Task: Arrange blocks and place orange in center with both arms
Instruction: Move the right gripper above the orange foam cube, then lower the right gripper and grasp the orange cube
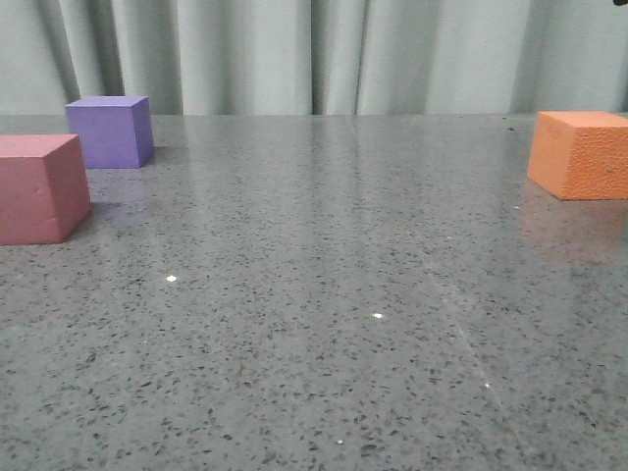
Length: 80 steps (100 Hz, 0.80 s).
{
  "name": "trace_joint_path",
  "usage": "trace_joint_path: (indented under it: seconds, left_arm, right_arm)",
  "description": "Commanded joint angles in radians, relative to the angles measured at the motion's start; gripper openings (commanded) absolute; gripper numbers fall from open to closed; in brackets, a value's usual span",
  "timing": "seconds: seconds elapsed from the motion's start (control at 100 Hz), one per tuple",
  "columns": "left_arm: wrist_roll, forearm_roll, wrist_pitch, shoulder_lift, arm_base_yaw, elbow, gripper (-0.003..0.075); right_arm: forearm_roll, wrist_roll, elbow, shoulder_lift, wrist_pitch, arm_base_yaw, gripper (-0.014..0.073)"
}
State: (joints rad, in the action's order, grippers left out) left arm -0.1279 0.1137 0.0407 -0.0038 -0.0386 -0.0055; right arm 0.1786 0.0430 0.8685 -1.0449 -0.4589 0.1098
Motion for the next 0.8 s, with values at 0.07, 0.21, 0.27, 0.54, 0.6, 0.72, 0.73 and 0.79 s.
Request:
trace_joint_path:
  seconds: [0.07, 0.21, 0.27, 0.54, 0.6, 0.72, 0.73, 0.79]
  left_arm:
    - [-0.006, -0.002, -0.080, -0.033, 0.001, 0.056, -0.0019]
    - [-0.006, -0.002, -0.080, -0.033, 0.001, 0.056, -0.0019]
    - [-0.006, -0.002, -0.080, -0.033, 0.001, 0.056, -0.0019]
    - [-0.006, -0.002, -0.080, -0.033, 0.001, 0.056, -0.0019]
    - [-0.006, -0.002, -0.080, -0.033, 0.001, 0.056, -0.0019]
    - [-0.006, -0.002, -0.080, -0.033, 0.001, 0.056, -0.0019]
    - [-0.006, -0.002, -0.080, -0.033, 0.001, 0.056, -0.0019]
    - [-0.006, -0.002, -0.080, -0.033, 0.001, 0.056, -0.0019]
  right_arm:
    - [-0.038, -0.008, 0.149, -0.080, -0.001, -0.007, 0.0636]
    - [-0.102, -0.008, 0.264, -0.192, -0.050, -0.007, 0.0636]
    - [-0.104, -0.008, 0.303, -0.232, -0.080, -0.007, 0.0636]
    - [-0.134, -0.008, 0.356, -0.372, -0.105, -0.007, 0.0636]
    - [-0.142, -0.008, 0.356, -0.398, -0.105, -0.007, 0.0636]
    - [-0.151, -0.008, 0.356, -0.444, -0.103, -0.007, 0.0636]
    - [-0.153, -0.008, 0.356, -0.445, -0.103, -0.007, 0.0636]
    - [-0.159, -0.008, 0.356, -0.467, -0.102, -0.008, 0.0636]
